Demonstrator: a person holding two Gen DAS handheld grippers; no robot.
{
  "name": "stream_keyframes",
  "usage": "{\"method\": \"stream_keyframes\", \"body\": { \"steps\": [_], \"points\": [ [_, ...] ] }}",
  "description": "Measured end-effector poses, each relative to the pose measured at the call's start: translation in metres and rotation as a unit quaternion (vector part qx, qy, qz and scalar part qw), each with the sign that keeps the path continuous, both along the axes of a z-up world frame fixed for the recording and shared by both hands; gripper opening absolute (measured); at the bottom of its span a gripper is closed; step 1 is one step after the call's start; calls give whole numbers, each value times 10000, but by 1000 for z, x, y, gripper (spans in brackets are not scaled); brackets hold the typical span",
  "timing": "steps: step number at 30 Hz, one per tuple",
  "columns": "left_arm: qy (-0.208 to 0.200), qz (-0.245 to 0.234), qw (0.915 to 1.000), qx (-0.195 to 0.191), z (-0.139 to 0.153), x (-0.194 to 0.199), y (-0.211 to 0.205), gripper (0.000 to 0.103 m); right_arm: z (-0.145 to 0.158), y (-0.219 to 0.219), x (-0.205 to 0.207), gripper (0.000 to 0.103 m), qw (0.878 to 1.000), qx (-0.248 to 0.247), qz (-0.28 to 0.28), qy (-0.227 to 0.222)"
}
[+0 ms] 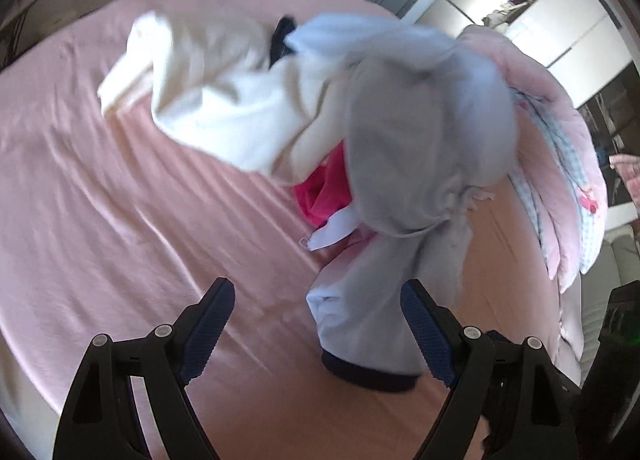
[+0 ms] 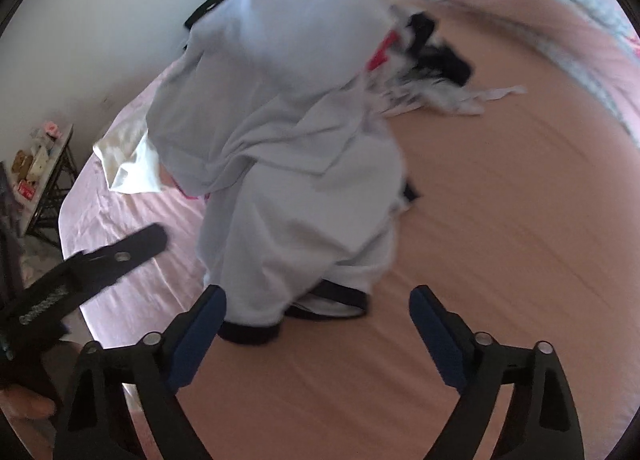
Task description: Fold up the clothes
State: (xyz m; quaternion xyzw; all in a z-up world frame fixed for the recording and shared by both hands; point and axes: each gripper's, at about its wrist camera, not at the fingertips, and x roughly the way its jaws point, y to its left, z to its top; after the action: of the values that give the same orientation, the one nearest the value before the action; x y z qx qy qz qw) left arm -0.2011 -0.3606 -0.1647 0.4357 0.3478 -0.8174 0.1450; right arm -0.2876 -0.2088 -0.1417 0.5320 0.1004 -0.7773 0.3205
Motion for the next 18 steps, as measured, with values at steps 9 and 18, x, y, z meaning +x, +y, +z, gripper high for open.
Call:
{"method": "stream_keyframes", "body": {
  "steps": [9, 18],
  "points": [
    [155, -123, 9987, 475, -33, 10, 13, 84, -40, -35, -3, 12, 9989, 227, 385, -123],
    [336, -743, 9947, 632, -42, -4, 58, 13, -9, -13, 21, 7, 9986, 108, 161, 483]
  ]
}}
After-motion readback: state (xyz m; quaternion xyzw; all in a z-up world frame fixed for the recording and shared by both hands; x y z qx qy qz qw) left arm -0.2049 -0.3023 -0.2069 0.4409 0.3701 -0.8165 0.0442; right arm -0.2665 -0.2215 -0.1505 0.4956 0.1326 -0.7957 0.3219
